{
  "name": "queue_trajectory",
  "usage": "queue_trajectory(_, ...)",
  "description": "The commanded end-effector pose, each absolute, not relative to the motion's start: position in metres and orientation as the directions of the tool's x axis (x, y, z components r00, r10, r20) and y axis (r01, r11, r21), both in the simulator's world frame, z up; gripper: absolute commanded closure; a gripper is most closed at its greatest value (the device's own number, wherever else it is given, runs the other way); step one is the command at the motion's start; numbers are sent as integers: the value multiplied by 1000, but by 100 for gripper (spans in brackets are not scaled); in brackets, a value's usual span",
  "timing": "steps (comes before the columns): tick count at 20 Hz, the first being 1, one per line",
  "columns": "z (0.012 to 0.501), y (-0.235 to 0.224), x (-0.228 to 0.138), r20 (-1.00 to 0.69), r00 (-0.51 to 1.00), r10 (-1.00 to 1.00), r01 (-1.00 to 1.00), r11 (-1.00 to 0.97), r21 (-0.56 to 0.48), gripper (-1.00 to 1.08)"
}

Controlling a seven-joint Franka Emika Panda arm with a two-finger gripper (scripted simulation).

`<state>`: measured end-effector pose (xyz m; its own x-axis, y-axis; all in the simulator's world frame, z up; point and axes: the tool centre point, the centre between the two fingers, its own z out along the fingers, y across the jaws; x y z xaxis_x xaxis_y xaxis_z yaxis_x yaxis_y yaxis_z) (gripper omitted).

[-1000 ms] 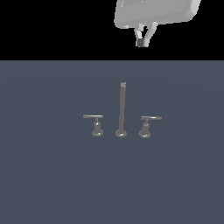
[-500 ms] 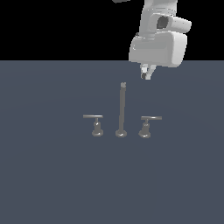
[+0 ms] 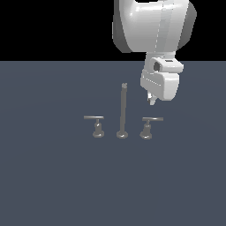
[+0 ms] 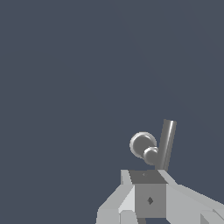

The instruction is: Turn on the faucet by rotating a designated handle.

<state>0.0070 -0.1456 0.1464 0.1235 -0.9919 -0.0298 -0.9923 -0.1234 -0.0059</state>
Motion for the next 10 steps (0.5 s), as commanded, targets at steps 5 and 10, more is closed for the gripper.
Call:
queue_trajectory(5, 106, -160, 11, -9, 8, -1000, -1000, -8, -1, 108)
queue_trajectory(10, 91, -165, 11, -1, -33, -999, -999, 33, 0, 108)
